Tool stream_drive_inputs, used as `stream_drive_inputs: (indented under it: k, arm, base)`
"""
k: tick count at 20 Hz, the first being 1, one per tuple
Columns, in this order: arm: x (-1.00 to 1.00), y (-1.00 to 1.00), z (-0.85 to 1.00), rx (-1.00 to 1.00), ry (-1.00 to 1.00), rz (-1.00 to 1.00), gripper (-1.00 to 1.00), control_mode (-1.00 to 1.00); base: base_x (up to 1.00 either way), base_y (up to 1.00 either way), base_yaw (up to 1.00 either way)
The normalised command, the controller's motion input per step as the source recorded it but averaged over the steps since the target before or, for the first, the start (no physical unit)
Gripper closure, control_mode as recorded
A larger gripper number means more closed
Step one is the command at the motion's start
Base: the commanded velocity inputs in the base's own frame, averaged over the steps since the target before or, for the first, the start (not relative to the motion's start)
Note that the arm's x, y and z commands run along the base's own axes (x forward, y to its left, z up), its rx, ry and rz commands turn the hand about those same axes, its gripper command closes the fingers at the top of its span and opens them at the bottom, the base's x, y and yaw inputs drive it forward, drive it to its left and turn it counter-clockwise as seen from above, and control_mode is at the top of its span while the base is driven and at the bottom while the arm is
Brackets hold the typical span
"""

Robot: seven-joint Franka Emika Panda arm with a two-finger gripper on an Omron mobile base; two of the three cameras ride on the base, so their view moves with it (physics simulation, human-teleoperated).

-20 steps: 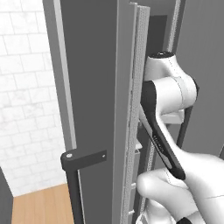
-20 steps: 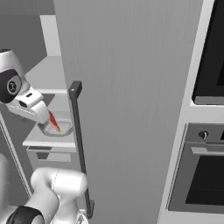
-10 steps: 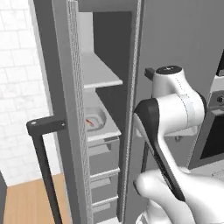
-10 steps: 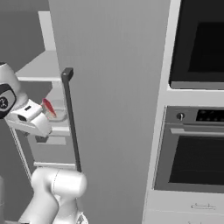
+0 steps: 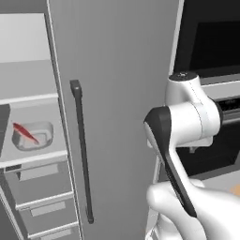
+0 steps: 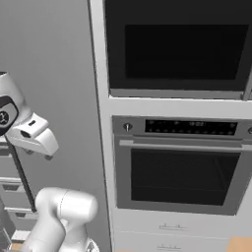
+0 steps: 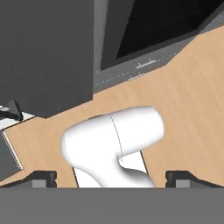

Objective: Take the meat container that has the steak and place it on the second highest rack of the freezer. Then take the vegetable container that has the corn and eggplant and place it on the highest rack of the freezer.

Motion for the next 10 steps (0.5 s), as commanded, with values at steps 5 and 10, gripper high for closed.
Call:
stream_drive_inputs:
  k: [5, 10]
  arm:
    - [0.00, 0.00, 0.00, 0.00, 0.00, 0.00, -1.00, 1.00]
    - [0.00, 0.00, 0.00, 0.00, 0.00, 0.00, -1.00, 1.00]
  base:
    - [0.00, -1.00, 0.05]
    - [0.00, -1.00, 0.04]
